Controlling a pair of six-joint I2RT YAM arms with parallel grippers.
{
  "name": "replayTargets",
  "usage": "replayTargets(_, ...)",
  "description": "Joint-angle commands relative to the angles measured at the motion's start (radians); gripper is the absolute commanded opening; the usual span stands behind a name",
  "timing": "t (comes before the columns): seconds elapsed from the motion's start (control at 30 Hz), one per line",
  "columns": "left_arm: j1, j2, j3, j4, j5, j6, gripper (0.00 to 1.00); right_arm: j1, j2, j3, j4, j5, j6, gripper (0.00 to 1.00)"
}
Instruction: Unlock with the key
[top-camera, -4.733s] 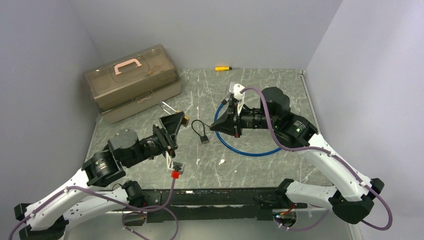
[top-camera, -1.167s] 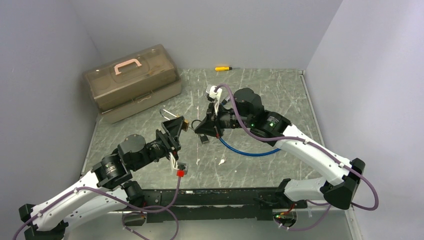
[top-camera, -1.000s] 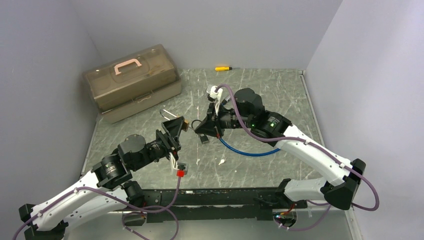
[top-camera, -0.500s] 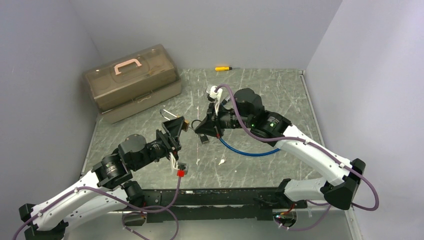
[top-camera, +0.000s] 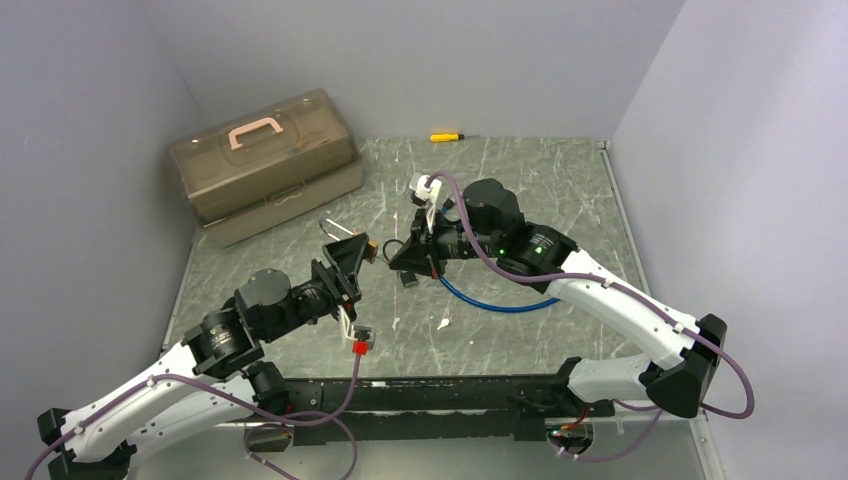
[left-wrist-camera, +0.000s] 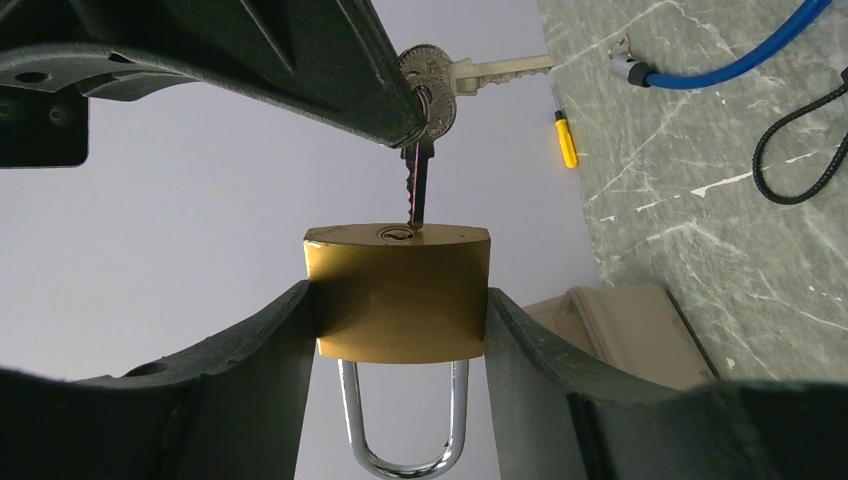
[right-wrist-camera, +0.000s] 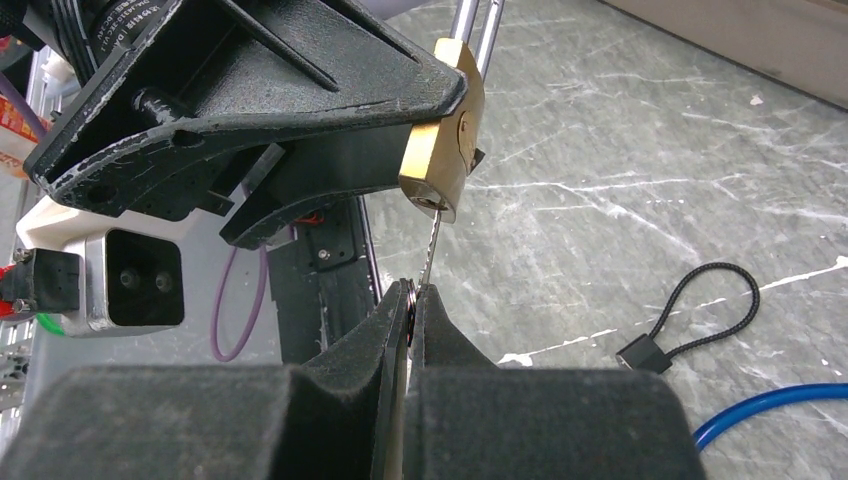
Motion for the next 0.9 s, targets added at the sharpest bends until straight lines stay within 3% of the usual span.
replayTargets(0.0,-0.004,-0.024,0.016,0.13,0.014,0.028,0.0,0.002,-0.001,0.008,0.056,0.024,0.003,0.0)
replayTargets(0.87,-0.006,-0.009,0.005,0.135,0.027,0.04,0.0,0.003,-0.014,0.002,0.103,0.008,0.014,0.0)
